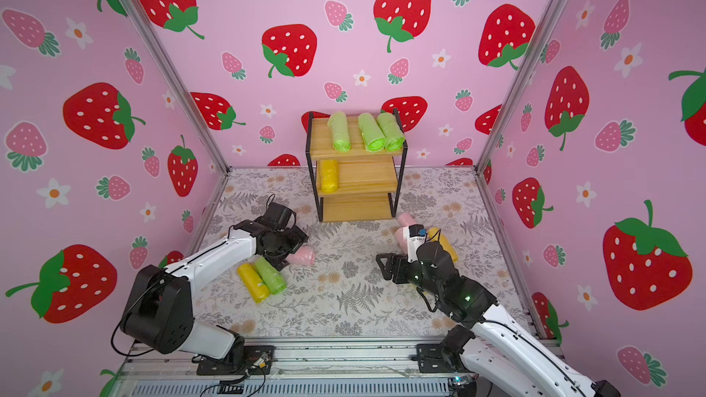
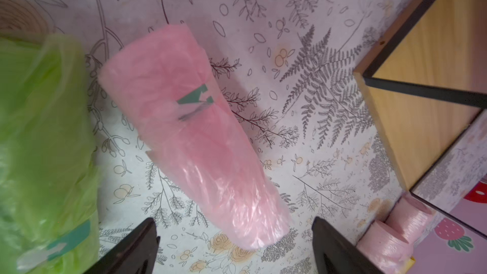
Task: Sort the rolls of trash bags by color and place them on the shelf
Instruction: Pick up the roll of trash bags from the center of the board.
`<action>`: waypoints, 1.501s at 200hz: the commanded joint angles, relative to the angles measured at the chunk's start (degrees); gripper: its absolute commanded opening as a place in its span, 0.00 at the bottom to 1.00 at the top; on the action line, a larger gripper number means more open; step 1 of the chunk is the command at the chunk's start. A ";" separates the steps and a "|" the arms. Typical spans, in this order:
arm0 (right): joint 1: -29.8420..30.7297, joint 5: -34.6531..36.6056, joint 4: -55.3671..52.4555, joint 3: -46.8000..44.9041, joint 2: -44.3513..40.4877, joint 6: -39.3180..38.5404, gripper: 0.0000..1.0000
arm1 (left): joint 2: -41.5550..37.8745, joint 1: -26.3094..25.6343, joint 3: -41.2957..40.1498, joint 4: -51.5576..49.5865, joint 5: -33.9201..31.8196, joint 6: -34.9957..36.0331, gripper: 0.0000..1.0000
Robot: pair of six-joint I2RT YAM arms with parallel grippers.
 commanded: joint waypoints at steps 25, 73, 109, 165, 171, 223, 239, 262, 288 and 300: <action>-0.05 0.48 -2.89 -1.54 0.71 -0.51 0.76 | 2.56 0.25 1.47 0.24 -3.68 -0.93 0.94; -0.09 -0.79 -2.36 -3.02 -0.06 0.78 0.76 | 5.12 1.73 1.78 -0.50 -9.15 1.77 0.93; -0.06 -3.86 0.62 -3.40 1.56 2.24 0.76 | 9.14 2.49 1.19 3.83 -7.12 2.33 0.86; -0.02 -5.62 -0.03 -0.31 5.55 1.78 0.76 | 14.93 2.60 4.66 2.77 -6.69 5.70 0.62; -0.01 -5.47 -0.19 -0.17 5.60 1.85 0.76 | 15.08 2.59 4.53 2.79 -6.62 6.10 0.57; 0.03 -4.72 -1.36 -0.01 6.10 5.95 0.78 | 8.97 2.40 -5.51 11.52 -2.90 5.46 0.09; 0.04 -6.13 -2.25 1.03 8.07 6.01 0.87 | 5.07 2.04 -8.50 13.01 -1.62 4.73 0.00; 0.45 -10.73 -2.34 3.67 11.85 5.30 0.93 | -1.15 0.07 -10.81 12.41 -0.54 4.50 0.00; 6.17 -11.93 -0.23 7.91 17.46 3.01 0.95 | -9.16 -2.69 -12.70 10.49 -0.80 2.43 0.00; 10.33 -10.57 -1.26 11.67 21.17 1.28 0.95 | -13.12 -3.78 -13.99 10.41 -0.88 0.40 0.00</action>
